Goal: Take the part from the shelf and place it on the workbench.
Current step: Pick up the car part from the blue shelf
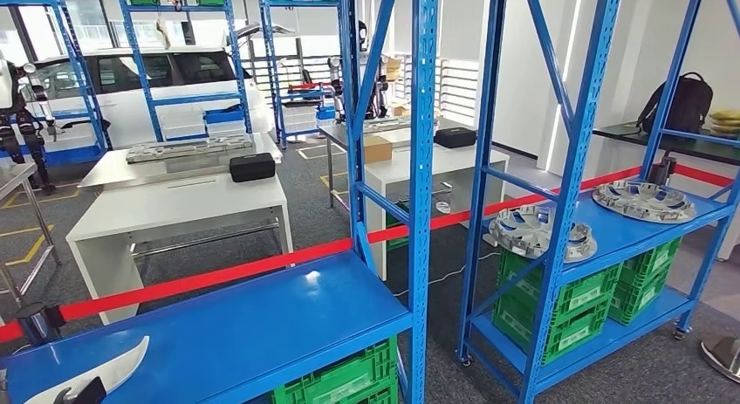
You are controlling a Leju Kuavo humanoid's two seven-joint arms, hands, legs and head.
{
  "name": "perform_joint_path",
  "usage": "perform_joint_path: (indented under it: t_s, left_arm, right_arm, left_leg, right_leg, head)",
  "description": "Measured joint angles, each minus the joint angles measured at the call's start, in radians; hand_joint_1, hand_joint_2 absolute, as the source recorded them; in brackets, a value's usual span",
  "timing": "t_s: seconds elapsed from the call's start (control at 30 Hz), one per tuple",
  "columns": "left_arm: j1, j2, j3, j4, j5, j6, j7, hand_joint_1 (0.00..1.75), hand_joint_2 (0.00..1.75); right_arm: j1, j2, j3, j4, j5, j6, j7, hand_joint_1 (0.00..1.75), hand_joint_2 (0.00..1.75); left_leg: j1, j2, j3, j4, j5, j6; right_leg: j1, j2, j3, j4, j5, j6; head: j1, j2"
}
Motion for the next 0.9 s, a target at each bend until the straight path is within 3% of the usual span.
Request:
perform_joint_path:
  t_s: [0.07, 0.1, 0.17, 0.3, 0.33, 0.4, 0.43, 0.47, 0.5, 0.57, 0.63, 0.8, 0.83, 0.9]
  left_arm:
    - [0.000, 0.002, 0.002, 0.000, 0.000, 0.002, -0.001, 0.00, 0.00]
    - [-0.002, 0.003, 0.003, 0.000, 0.000, 0.003, -0.001, 0.00, 0.00]
    - [-0.004, 0.008, 0.008, 0.000, 0.000, 0.003, 0.000, 0.00, 0.00]
    - [-0.003, 0.020, 0.018, -0.001, 0.000, 0.003, 0.001, 0.00, 0.00]
    - [-0.003, 0.022, 0.020, -0.001, 0.000, 0.003, 0.001, 0.00, 0.00]
    - [-0.002, 0.024, 0.024, 0.000, 0.000, 0.003, 0.000, 0.00, 0.00]
    - [0.000, 0.024, 0.025, 0.000, 0.000, 0.003, 0.000, 0.00, 0.00]
    - [0.003, 0.025, 0.025, 0.000, 0.000, 0.003, 0.000, 0.00, 0.00]
    - [0.005, 0.025, 0.025, 0.000, 0.000, 0.003, 0.000, 0.00, 0.00]
    - [0.007, 0.025, 0.026, 0.000, 0.000, 0.003, 0.000, 0.00, 0.00]
    - [0.006, 0.026, 0.026, -0.001, 0.000, 0.003, 0.000, 0.00, 0.00]
    - [0.004, 0.026, 0.028, -0.002, -0.001, 0.004, -0.001, 0.00, 0.00]
    - [0.003, 0.026, 0.028, -0.003, -0.001, 0.004, -0.002, 0.00, 0.00]
    - [0.000, 0.025, 0.029, -0.003, -0.002, 0.004, -0.001, 0.00, 0.00]
  right_arm:
    - [-0.002, 0.000, 0.000, 0.000, 0.005, 0.001, 0.000, 0.00, 0.00]
    - [-0.005, 0.000, 0.000, 0.000, 0.008, 0.002, 0.000, 0.00, 0.00]
    - [-0.009, 0.001, 0.000, 0.000, 0.014, 0.003, -0.001, 0.00, 0.00]
    - [-0.015, 0.002, 0.000, 0.000, 0.024, 0.010, 0.000, 0.00, 0.00]
    - [-0.017, 0.003, 0.000, 0.000, 0.027, 0.012, 0.000, 0.00, 0.00]
    - [-0.019, 0.003, 0.000, 0.000, 0.029, 0.015, 0.003, 0.00, 0.00]
    - [-0.018, 0.003, 0.000, 0.000, 0.029, 0.017, 0.005, 0.00, 0.00]
    - [-0.017, 0.003, 0.000, 0.000, 0.029, 0.018, 0.006, 0.00, 0.00]
    - [-0.017, 0.003, 0.000, 0.000, 0.029, 0.018, 0.007, 0.00, 0.00]
    - [-0.018, 0.003, 0.000, 0.000, 0.029, 0.018, 0.007, 0.00, 0.00]
    - [-0.019, 0.003, 0.000, 0.000, 0.030, 0.018, 0.008, 0.00, 0.00]
    - [-0.018, 0.003, 0.000, 0.000, 0.024, 0.013, 0.004, 0.00, 0.00]
    - [-0.018, 0.003, -0.001, 0.000, 0.022, 0.011, 0.000, 0.00, 0.00]
    - [-0.018, 0.002, -0.001, 0.000, 0.020, 0.009, -0.005, 0.00, 0.00]
  left_leg:
    - [0.000, 0.000, 0.054, -0.129, 0.076, 0.007]
    - [-0.003, 0.000, 0.086, -0.194, 0.100, 0.011]
    - [-0.007, -0.001, 0.118, -0.259, 0.111, 0.020]
    - [-0.002, -0.001, 0.129, -0.270, 0.110, 0.044]
    - [0.001, -0.001, 0.132, -0.273, 0.110, 0.050]
    - [0.000, 0.000, 0.134, -0.272, 0.107, 0.057]
    - [0.000, 0.000, 0.135, -0.271, 0.105, 0.059]
    - [-0.001, -0.001, 0.136, -0.270, 0.103, 0.059]
    - [-0.001, -0.002, 0.137, -0.268, 0.100, 0.059]
    - [0.000, -0.003, 0.142, -0.261, 0.092, 0.054]
    - [-0.004, -0.004, 0.143, -0.254, 0.083, 0.043]
    - [-0.006, -0.001, 0.137, -0.234, 0.065, 0.014]
    - [-0.005, 0.001, 0.123, -0.197, 0.046, 0.009]
    - [-0.004, 0.002, 0.066, -0.074, -0.012, 0.000]
  right_leg:
    - [0.000, 0.001, 0.008, 0.001, -0.006, 0.005]
    - [0.001, 0.001, 0.010, 0.001, -0.008, 0.009]
    - [0.003, 0.002, 0.011, 0.000, -0.010, 0.018]
    - [0.005, 0.000, 0.003, 0.020, -0.027, 0.038]
    - [0.006, -0.001, -0.017, 0.061, -0.049, 0.042]
    - [0.004, -0.002, -0.085, 0.195, -0.106, 0.046]
    - [0.004, -0.002, -0.119, 0.257, -0.124, 0.047]
    - [0.004, -0.002, -0.141, 0.288, -0.125, 0.048]
    - [0.004, -0.002, -0.140, 0.275, -0.104, 0.048]
    - [0.003, -0.003, -0.087, 0.146, -0.030, 0.044]
    - [0.005, -0.004, -0.032, 0.032, 0.009, 0.037]
    - [0.004, -0.001, -0.014, 0.004, 0.008, 0.012]
    - [0.001, -0.001, -0.009, 0.001, 0.008, 0.007]
    - [0.000, 0.000, -0.003, 0.000, 0.005, 0.001]
  head:
    - [-0.001, 0.000]
    - [-0.001, 0.000]
    - [0.000, 0.000]
    - [0.004, 0.000]
    - [0.006, 0.000]
    - [0.008, 0.000]
    - [0.009, 0.000]
    - [0.009, 0.000]
    - [0.010, 0.000]
    - [0.011, 0.000]
    - [0.010, 0.000]
    - [0.007, 0.000]
    - [0.006, 0.000]
    - [0.002, 0.000]
